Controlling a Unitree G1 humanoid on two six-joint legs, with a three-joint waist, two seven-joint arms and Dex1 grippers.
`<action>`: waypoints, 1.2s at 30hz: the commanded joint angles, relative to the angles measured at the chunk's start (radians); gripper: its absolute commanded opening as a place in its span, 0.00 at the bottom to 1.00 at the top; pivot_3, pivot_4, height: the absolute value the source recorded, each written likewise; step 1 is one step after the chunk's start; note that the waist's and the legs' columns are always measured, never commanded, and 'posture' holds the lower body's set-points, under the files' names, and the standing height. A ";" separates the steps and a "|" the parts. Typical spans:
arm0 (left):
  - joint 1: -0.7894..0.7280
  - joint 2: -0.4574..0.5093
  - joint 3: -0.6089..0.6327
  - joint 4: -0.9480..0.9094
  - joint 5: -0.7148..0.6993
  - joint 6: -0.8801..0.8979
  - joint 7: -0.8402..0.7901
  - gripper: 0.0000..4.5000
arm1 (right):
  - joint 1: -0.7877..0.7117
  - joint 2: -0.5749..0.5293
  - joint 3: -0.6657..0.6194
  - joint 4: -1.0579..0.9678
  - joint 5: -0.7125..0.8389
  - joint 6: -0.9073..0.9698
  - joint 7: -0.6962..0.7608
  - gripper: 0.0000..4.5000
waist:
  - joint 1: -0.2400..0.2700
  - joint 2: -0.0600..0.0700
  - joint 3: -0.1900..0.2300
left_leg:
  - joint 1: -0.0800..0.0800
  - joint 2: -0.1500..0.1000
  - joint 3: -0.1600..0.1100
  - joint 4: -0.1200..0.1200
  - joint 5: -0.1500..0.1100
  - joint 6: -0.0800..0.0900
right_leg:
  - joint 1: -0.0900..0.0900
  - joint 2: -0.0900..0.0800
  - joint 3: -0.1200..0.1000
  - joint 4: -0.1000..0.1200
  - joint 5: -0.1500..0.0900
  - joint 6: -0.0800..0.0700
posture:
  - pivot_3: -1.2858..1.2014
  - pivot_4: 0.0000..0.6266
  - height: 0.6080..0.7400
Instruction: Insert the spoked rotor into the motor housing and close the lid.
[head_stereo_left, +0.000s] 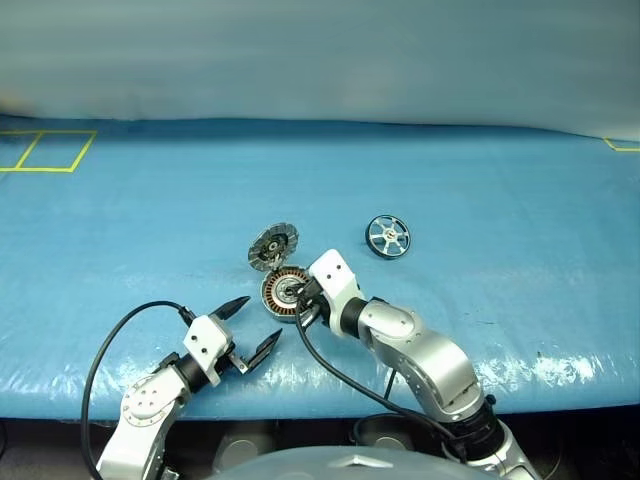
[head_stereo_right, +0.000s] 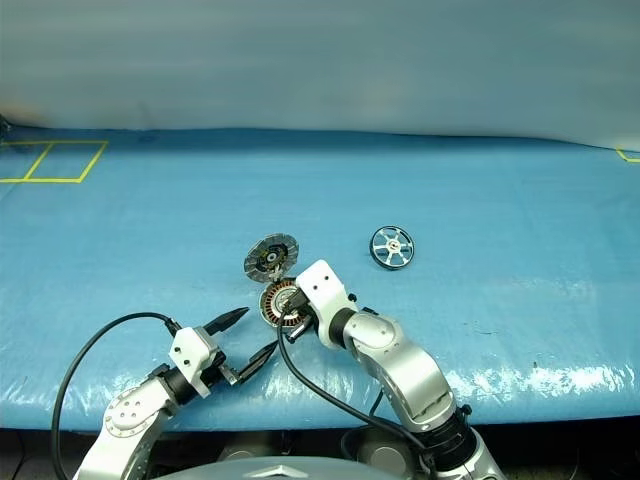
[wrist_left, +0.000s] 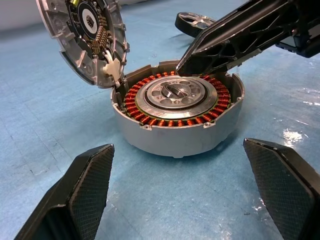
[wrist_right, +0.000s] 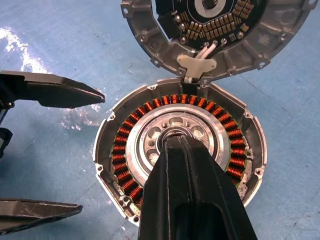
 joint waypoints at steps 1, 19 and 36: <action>0.003 -0.002 0.001 -0.014 0.004 -0.024 0.006 1.00 | -0.009 0.009 0.010 -0.008 0.005 -0.029 0.003 0.00 | 0.000 0.000 0.000 | 0.000 0.000 0.000 0.000 0.000 0.000 | 0.000 0.000 0.000 0.000 0.000 0.000 | 0.52 0.24 1.00; 0.001 -0.004 -0.005 -0.015 0.005 -0.022 0.017 1.00 | -0.037 0.030 0.024 0.070 -0.002 -0.075 0.005 0.00 | 0.000 0.000 0.000 | 0.000 0.000 0.000 0.000 0.000 0.000 | 0.000 0.000 0.000 0.000 0.000 0.000 | 0.52 0.24 1.00; -0.001 -0.001 -0.015 -0.016 0.008 -0.015 0.015 1.00 | -0.113 0.028 -0.016 -0.031 0.003 0.076 -0.008 0.00 | 0.000 0.000 0.000 | 0.000 0.000 0.000 0.000 0.000 0.000 | 0.000 0.000 0.000 0.000 0.000 0.000 | 0.52 0.24 1.00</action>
